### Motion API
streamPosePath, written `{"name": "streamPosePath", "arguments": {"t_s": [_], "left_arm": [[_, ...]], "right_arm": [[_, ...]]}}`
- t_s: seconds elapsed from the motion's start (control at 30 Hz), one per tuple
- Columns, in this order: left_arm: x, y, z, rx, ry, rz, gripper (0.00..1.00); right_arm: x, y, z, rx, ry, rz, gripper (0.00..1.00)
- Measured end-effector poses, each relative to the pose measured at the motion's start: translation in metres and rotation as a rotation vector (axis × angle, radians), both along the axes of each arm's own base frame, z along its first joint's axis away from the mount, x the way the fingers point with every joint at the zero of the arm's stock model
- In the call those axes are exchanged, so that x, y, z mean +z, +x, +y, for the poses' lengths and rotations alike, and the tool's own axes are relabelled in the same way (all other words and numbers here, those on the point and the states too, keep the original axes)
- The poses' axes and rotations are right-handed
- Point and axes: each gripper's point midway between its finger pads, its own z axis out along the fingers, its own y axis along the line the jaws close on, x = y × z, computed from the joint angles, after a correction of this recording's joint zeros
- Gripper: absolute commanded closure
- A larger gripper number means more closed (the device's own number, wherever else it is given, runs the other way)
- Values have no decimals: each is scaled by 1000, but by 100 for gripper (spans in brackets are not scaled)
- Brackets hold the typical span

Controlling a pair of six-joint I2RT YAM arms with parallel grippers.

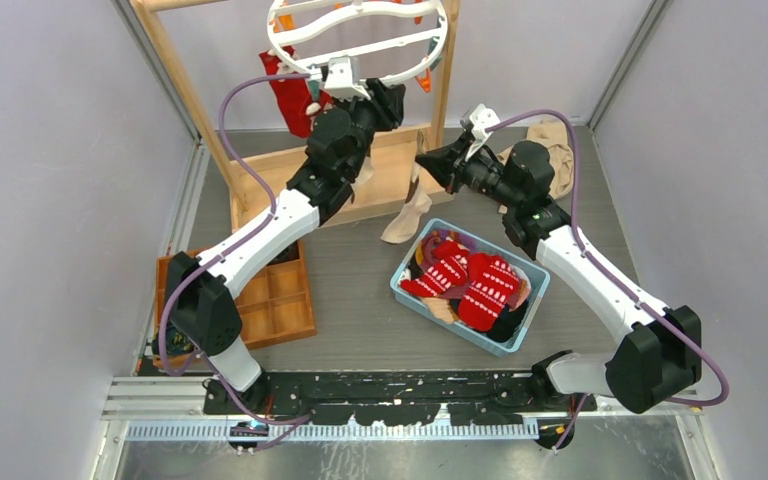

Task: Clip the socks to the hanger
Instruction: Open the clamp at the hanger.

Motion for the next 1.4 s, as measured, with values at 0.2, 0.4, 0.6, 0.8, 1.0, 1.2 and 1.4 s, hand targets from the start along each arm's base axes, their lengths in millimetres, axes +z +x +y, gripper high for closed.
{"name": "streamPosePath", "arguments": {"t_s": [0.2, 0.4, 0.6, 0.8, 1.0, 1.2, 1.4], "left_arm": [[4, 0, -3, -4, -4, -6, 74], [8, -4, -8, -16, -13, -4, 82], [11, -6, -9, -23, -53, 19, 88], [7, -5, -8, -20, -80, 68, 94], [5, -6, -7, -15, -107, 104, 95], [1, -5, -6, -8, -112, 131, 96], [3, -6, -6, -7, -125, 137, 96]], "right_arm": [[-3, 0, -1, -2, -3, 6, 99], [-3, 0, -1, -2, -3, 6, 99], [-4, 1, 0, -2, -1, 9, 99], [0, 11, 3, -7, 0, 15, 99], [9, 23, 8, -23, -7, -7, 99], [13, 35, 12, -36, -27, -42, 99], [15, 42, 16, -39, -40, -62, 99]]}}
